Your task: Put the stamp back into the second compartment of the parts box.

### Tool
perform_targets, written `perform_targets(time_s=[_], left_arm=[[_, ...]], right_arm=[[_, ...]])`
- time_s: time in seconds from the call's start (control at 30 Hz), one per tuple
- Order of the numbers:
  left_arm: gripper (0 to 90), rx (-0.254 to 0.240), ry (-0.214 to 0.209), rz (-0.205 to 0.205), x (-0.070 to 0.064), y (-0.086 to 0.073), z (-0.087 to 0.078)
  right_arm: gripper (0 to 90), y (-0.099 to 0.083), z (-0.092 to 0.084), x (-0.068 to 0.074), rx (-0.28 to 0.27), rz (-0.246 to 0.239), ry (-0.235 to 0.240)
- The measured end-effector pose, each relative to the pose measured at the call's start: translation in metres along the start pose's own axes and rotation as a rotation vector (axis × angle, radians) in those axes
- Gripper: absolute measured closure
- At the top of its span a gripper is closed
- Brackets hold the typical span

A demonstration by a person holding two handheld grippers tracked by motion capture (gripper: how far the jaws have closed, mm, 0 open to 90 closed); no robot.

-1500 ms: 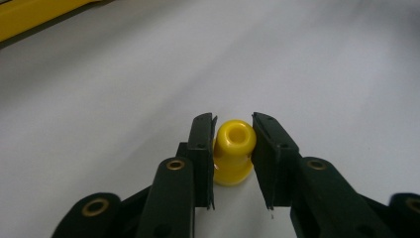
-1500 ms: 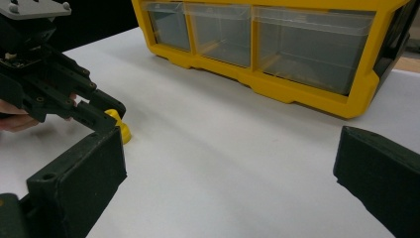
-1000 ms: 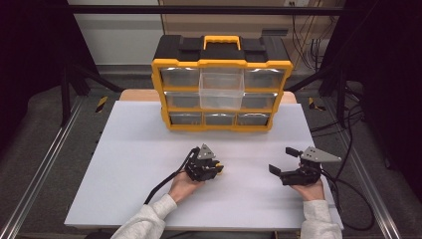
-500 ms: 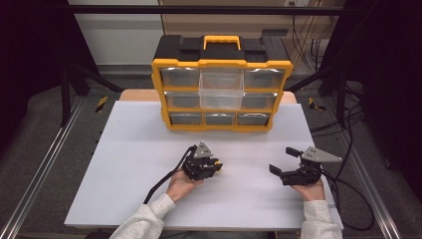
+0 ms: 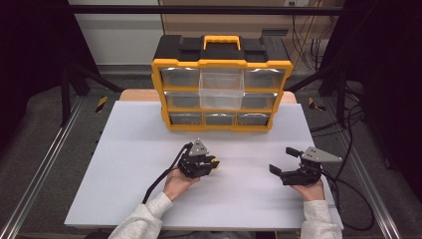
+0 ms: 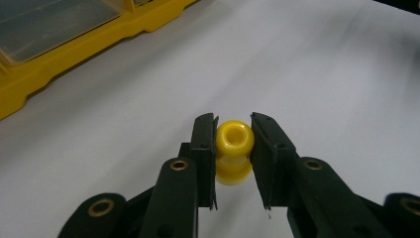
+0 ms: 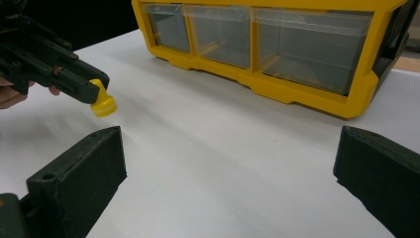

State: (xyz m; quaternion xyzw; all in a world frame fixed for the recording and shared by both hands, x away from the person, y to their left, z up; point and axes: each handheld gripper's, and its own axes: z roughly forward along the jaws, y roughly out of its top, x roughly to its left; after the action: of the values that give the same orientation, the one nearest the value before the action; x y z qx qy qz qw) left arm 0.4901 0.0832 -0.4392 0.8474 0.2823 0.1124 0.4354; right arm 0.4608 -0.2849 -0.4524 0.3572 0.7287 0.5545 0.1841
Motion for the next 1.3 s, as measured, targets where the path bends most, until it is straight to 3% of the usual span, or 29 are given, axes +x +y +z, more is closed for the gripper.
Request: perform_targets(time_s=[0.77, 1.3], left_arm=[[72.1, -0.025, 0.012, 0.016, 0.006, 0.014, -0.027], [72.0, -0.031, 0.012, 0.006, 0.012, 0.019, -0.041]], right_arm=[[0.3, 0.0, -0.001, -0.001, -0.005, 0.002, -0.005], [0.3, 0.0, -0.001, -0.001, -0.004, 0.0, -0.005]])
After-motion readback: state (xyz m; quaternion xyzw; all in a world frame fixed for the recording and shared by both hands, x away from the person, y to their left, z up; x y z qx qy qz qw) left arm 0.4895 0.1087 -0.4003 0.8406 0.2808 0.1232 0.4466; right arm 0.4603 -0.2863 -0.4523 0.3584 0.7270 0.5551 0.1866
